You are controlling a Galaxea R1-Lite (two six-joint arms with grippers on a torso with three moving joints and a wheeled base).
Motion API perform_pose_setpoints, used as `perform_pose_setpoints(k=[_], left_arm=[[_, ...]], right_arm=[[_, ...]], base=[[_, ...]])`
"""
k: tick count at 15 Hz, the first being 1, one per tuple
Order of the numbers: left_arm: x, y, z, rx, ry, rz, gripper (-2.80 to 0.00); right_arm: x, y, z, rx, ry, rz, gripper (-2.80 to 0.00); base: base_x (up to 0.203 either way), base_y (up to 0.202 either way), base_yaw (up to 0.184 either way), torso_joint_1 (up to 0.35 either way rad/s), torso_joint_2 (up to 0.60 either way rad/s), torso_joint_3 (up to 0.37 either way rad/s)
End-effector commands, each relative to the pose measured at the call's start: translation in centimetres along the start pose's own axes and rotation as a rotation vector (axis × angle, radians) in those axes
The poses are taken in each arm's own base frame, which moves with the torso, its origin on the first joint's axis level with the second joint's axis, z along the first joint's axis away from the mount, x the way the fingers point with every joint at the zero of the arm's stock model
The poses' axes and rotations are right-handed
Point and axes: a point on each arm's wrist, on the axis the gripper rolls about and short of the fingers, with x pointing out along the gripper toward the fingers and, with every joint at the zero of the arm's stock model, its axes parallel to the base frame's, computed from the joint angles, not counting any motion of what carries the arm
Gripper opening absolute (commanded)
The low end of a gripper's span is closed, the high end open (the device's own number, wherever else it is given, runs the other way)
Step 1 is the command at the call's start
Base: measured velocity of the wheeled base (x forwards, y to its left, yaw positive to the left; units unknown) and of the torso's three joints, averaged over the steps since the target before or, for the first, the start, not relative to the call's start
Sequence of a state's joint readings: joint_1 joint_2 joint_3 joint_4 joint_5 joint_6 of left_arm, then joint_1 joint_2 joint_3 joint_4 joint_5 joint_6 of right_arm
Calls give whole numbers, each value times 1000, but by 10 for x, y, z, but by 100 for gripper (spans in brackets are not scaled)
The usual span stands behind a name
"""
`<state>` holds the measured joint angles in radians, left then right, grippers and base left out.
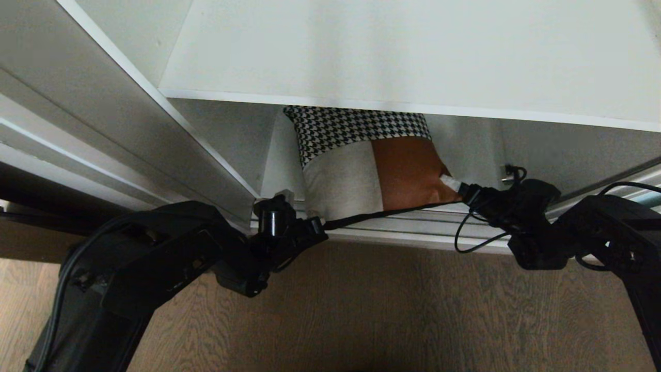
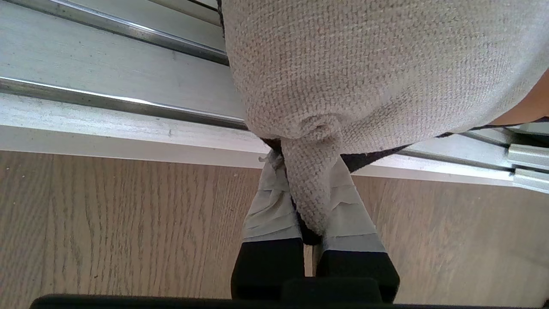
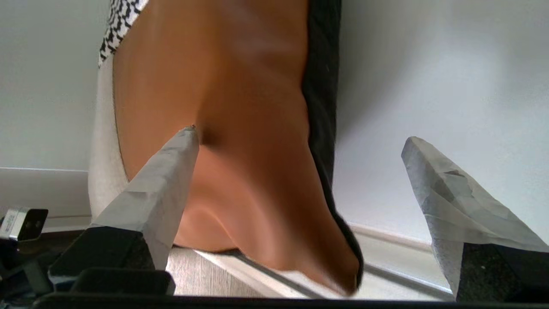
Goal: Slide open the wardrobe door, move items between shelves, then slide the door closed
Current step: Place the pillow on the higher shelf
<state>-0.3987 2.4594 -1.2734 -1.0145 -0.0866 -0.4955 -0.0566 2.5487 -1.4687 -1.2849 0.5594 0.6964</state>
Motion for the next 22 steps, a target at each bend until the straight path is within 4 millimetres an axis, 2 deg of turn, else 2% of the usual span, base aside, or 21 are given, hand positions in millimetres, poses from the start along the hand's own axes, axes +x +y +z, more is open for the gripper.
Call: perform_pose_setpoints(k=[1, 4, 5, 18, 22], left_arm=[[0, 0, 0, -3, -2, -2, -280], [-1, 1, -2, -6, 6, -1, -280], [-1, 0, -1, -5, 6, -3, -280], [0, 1, -3, -5, 8, 0, -280], [2, 0, 0, 1, 2, 2, -280]], right_arm=[[4, -3, 1, -2, -6, 6, 0], [14, -12, 2, 0, -28, -14, 0], [17, -15, 0, 2, -34, -24, -280], [16, -14, 2, 29, -13, -38, -280], [3, 3, 7, 75, 47, -51, -280]], base=[[0, 0, 0, 0, 0, 0], [0, 0, 0, 0, 0, 0], [0, 0, 0, 0, 0, 0], [0, 0, 0, 0, 0, 0], [0, 0, 0, 0, 0, 0]])
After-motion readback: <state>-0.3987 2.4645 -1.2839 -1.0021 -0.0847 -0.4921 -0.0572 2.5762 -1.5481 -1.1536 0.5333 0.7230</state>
